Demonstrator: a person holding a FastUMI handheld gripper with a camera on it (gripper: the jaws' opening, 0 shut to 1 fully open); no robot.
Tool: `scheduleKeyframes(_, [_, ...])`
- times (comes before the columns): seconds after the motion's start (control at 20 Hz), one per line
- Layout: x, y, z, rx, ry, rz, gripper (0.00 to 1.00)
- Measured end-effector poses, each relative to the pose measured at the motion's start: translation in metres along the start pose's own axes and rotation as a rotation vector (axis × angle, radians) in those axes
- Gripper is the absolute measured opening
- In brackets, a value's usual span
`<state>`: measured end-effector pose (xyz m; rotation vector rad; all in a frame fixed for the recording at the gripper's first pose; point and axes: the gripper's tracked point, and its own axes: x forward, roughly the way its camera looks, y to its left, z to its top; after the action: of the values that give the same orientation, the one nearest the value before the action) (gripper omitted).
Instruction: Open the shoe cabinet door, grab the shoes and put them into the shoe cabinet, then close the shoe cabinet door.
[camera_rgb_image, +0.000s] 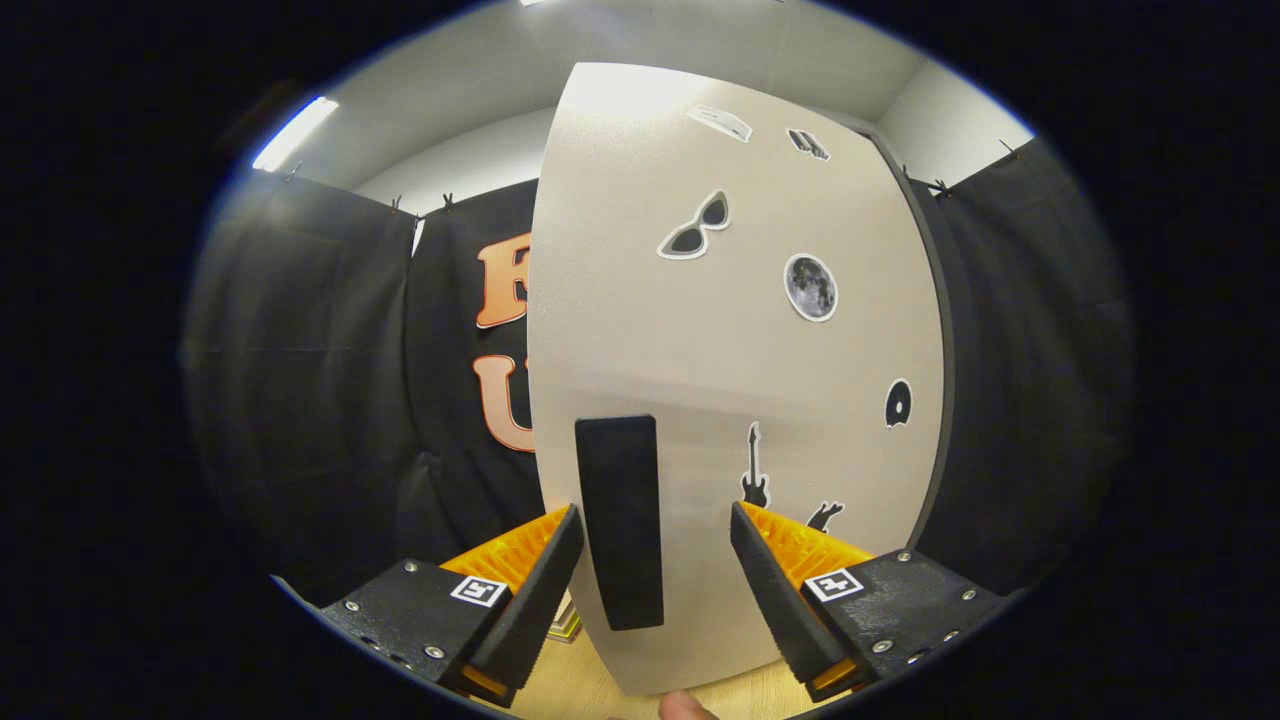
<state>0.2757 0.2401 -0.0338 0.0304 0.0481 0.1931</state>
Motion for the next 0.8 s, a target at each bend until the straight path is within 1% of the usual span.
scheduleKeyframes(0.3, [0.047,0.009,-0.001,-0.016,0.004,0.016,0.93])
scheduleKeyframes(0.45, [0.056,0.008,-0.003,0.0,0.006,0.02,0.93])
scheduleKeyframes(0.8, [0.082,0.005,-0.006,-0.015,-0.008,-0.06,0.94])
